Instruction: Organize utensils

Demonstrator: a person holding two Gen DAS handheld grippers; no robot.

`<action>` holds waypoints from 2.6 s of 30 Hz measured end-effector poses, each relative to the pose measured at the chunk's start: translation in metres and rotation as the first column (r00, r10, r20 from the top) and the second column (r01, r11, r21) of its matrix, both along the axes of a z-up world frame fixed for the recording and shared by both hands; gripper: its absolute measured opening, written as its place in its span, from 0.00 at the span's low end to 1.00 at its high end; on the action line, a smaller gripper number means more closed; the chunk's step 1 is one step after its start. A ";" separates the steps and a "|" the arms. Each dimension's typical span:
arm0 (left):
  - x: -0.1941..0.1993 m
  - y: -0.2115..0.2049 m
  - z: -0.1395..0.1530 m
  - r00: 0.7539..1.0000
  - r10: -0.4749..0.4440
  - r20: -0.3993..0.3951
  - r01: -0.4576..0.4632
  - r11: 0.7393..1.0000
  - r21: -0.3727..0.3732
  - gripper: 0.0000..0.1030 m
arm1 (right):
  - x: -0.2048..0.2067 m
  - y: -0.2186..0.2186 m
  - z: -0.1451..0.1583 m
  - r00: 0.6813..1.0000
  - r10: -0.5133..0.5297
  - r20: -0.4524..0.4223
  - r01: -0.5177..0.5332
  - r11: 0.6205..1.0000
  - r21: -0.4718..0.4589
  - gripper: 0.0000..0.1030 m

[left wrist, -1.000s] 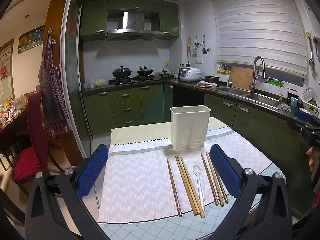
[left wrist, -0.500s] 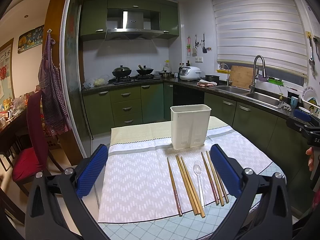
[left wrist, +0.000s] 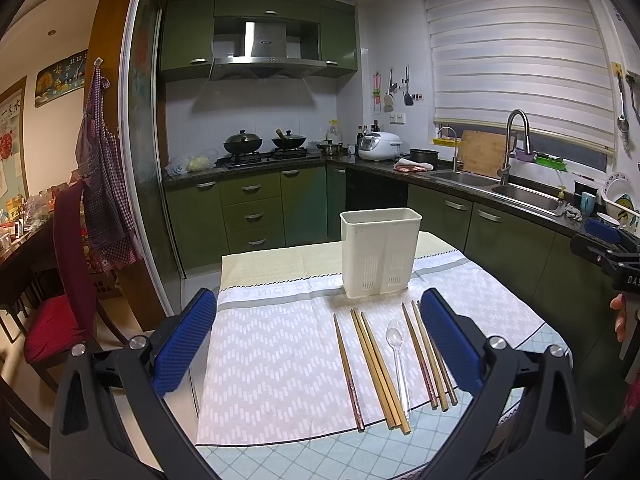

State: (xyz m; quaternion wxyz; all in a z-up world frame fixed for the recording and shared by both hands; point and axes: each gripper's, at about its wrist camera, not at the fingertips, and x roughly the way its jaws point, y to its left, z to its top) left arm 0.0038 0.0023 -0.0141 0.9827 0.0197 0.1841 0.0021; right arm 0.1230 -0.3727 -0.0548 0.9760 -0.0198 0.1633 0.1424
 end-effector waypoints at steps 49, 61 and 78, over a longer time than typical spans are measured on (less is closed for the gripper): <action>0.179 0.004 -0.077 0.748 -0.032 -0.663 -0.040 0.995 -0.092 0.93 | 0.137 0.005 -0.069 0.900 0.016 -0.435 -0.013 1.000 0.010 0.96; 0.244 -0.013 -0.141 0.557 0.025 -0.830 -0.053 0.999 -0.005 0.50 | 0.158 0.011 -0.087 0.855 0.013 -0.519 -0.013 1.000 0.004 0.96; 0.300 -0.043 -0.168 0.463 -0.002 -0.886 -0.027 1.000 -0.016 0.19 | 0.176 0.019 -0.097 0.843 0.026 -0.537 -0.037 0.999 -0.009 0.96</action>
